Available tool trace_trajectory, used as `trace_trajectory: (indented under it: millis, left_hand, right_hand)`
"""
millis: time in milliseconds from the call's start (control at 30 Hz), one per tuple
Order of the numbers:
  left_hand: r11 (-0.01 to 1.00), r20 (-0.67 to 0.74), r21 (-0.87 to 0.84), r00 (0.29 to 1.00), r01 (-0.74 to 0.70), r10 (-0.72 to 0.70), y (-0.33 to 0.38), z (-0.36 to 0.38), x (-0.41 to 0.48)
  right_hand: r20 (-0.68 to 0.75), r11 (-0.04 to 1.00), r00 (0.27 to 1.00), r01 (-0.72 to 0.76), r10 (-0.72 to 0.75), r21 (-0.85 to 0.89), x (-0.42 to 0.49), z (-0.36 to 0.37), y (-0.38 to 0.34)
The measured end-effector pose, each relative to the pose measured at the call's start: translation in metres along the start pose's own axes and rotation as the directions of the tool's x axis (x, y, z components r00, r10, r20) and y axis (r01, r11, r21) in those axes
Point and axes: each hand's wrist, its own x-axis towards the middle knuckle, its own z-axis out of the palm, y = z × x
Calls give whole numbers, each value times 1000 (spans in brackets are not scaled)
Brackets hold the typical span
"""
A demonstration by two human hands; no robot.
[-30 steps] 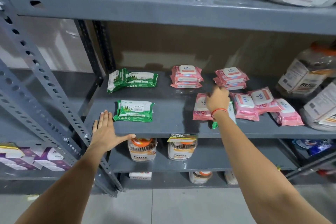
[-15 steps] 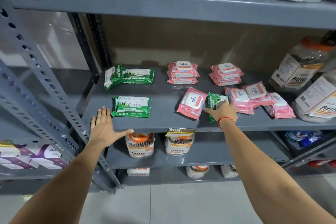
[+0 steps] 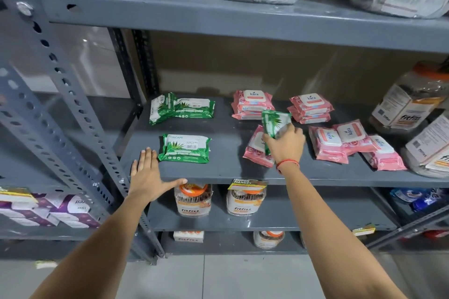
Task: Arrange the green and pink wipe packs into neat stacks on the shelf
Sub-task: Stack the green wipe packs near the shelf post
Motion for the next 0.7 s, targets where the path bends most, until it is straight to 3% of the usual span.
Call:
trace_trajectory:
  millis: [133,333,467,700]
  left_hand:
    - [1000,9,11,1000,2,-3,1,-2,0]
    - [1000,26,3,1000,17,-17,1,-2,0]
    - [1000,33,6,999,24,-25,0,-1,1]
    - [1000,19,0,1000,15,-15,0,0,1]
  right_hand:
    - [152,982,970,182,-189,57,-21,24,-58]
    - [365,912,837,394,-408,117,-67,68,-119]
    - [482,888,769,457,-420,45,-80,87,-127]
    - [494,843,756,531,-429,-82,-64,78,-138]
